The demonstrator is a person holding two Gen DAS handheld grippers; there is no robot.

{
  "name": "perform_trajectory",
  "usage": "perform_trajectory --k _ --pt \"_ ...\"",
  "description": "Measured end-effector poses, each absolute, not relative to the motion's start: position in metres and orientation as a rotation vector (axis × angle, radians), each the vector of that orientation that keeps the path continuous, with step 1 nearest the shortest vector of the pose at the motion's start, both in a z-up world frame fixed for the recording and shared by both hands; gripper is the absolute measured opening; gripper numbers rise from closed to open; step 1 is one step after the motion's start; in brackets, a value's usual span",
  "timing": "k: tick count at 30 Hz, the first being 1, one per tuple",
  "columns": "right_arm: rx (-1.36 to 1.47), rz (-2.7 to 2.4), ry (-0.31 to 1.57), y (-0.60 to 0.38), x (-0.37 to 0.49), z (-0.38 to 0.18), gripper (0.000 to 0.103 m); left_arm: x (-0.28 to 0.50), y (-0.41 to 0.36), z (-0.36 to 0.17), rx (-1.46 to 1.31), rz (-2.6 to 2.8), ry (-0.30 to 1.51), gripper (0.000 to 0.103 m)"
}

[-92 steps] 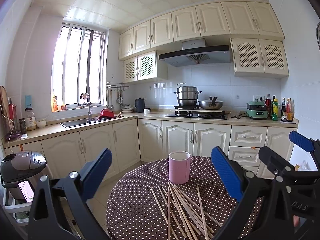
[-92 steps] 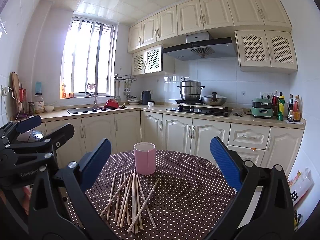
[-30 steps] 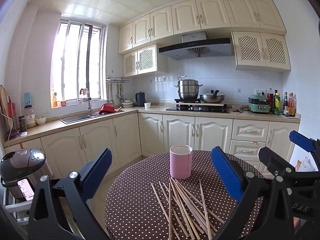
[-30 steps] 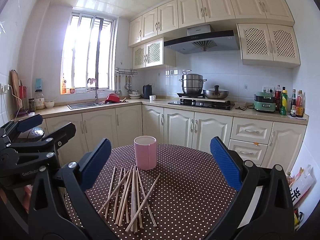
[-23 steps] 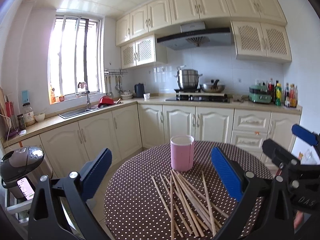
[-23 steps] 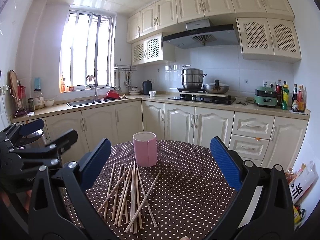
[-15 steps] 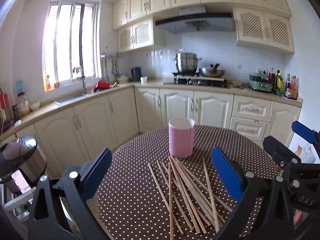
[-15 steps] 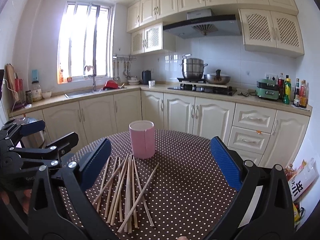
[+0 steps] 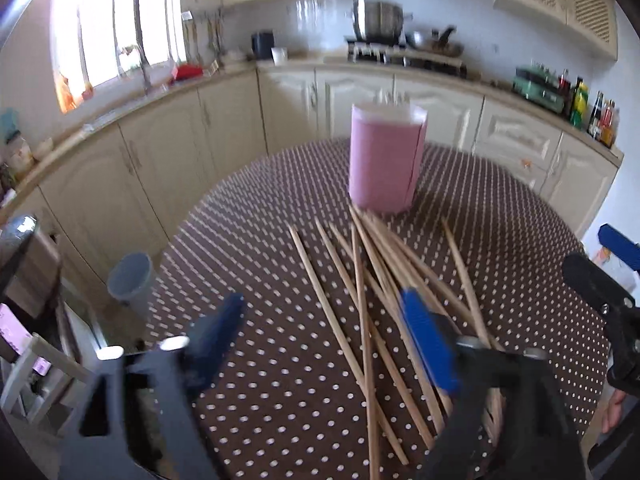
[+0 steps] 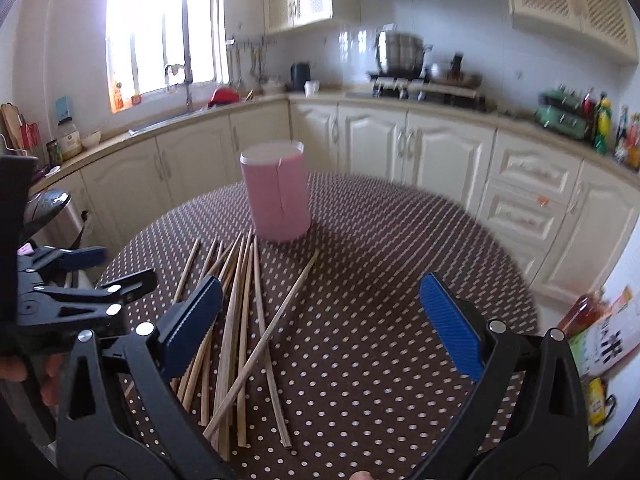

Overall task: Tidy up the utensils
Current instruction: 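Lower the right tool toward the chopsticks beside the pink cup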

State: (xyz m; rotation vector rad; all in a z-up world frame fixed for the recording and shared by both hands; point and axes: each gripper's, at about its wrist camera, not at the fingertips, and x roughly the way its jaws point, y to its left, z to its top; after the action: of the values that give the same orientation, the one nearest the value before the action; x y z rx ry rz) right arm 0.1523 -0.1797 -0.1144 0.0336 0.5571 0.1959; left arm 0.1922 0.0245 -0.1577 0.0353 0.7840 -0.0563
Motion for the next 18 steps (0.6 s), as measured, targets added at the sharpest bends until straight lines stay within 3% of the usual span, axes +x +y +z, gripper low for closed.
perform_trajectory --k 3,4,7,9,15,18 --pt "0.048 0.222 0.615 -0.179 0.169 -0.128 0.088 0.214 0.023 -0.175 0.0 -0.112 0.866 0.052" --pt "0.05 0.23 0.637 -0.179 0.176 -0.132 0.087 0.221 0.022 -0.179 -0.002 -0.122 0.879 0.052" --pt "0.069 0.251 0.686 -0.178 0.193 -0.142 0.077 0.235 0.019 -0.189 0.016 -0.127 0.904 0.047" --pt "0.096 0.268 0.715 -0.18 0.202 -0.146 0.071 0.247 0.016 -0.196 0.015 -0.143 0.941 0.038" --pt "0.101 0.286 0.735 -0.181 0.217 -0.149 0.07 0.265 0.012 -0.204 0.028 -0.15 0.993 0.014" --pt "0.114 0.298 0.758 -0.184 0.224 -0.15 0.07 0.27 0.01 -0.208 0.035 -0.156 1.013 0.011"
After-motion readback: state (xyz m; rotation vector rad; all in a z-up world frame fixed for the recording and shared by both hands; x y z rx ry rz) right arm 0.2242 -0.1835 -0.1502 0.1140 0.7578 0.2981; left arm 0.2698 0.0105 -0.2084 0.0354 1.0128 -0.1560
